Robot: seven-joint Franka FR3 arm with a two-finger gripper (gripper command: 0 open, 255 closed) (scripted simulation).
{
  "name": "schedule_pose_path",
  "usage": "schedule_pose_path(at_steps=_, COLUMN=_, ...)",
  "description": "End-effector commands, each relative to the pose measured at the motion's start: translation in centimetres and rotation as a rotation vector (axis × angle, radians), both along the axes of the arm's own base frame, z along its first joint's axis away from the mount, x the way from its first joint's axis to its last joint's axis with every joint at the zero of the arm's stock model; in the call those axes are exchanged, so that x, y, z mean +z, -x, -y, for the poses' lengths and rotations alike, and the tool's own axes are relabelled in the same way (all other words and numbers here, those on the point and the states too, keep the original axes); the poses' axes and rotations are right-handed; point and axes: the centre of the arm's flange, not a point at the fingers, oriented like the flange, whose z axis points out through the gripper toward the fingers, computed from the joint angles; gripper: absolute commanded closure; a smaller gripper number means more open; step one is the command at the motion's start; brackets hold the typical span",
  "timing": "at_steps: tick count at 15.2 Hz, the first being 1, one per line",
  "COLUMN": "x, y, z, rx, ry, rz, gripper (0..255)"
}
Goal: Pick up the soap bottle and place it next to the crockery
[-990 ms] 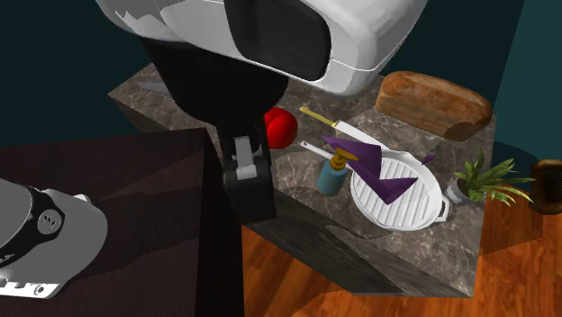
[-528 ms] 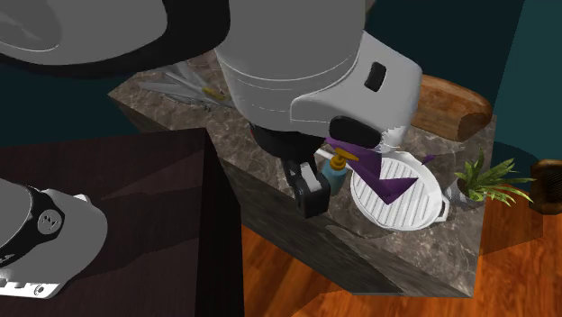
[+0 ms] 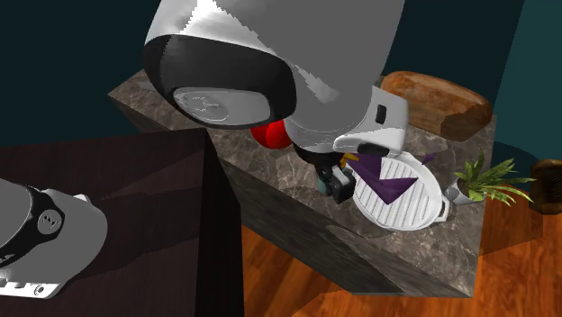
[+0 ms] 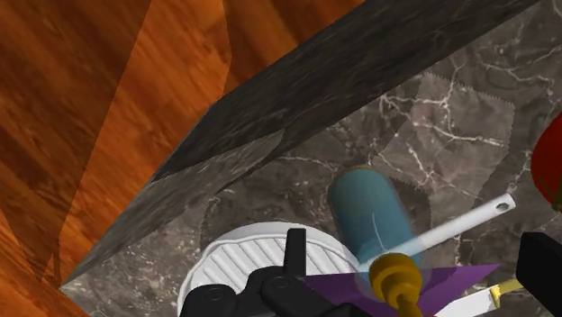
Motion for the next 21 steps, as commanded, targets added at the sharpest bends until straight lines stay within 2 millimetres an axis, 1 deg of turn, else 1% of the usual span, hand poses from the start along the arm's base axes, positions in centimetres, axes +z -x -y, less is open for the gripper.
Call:
schedule_pose_path(at_steps=1, x=-2.1, y=-1.3, z=-0.9, rx=0.037, ry=-0.009, rz=0.021, gripper=0)
schedule_pose_path(at_steps=5, x=-5.9, y=-3.8, z=-2.8, rx=0.108, ry=-0.028, rz=0.059, gripper=0)
schedule_pose_path(at_steps=6, x=-6.0, y=-3.9, z=-2.9, rx=0.111, ry=-0.029, rz=0.061, gripper=0)
schedule_pose_path(at_steps=12, x=-9.1, y=-4.5, z=-3.4, rx=0.111, ry=-0.029, rz=0.061, gripper=0)
schedule_pose_path(at_steps=13, x=-9.9, y=-4.7, z=-3.5, rx=0.111, ry=-0.029, rz=0.061, gripper=0)
schedule_pose_path(at_steps=21, x=-9.9, y=-4.7, z=-3.5, rx=0.111, ry=-0.029, rz=0.061, gripper=0)
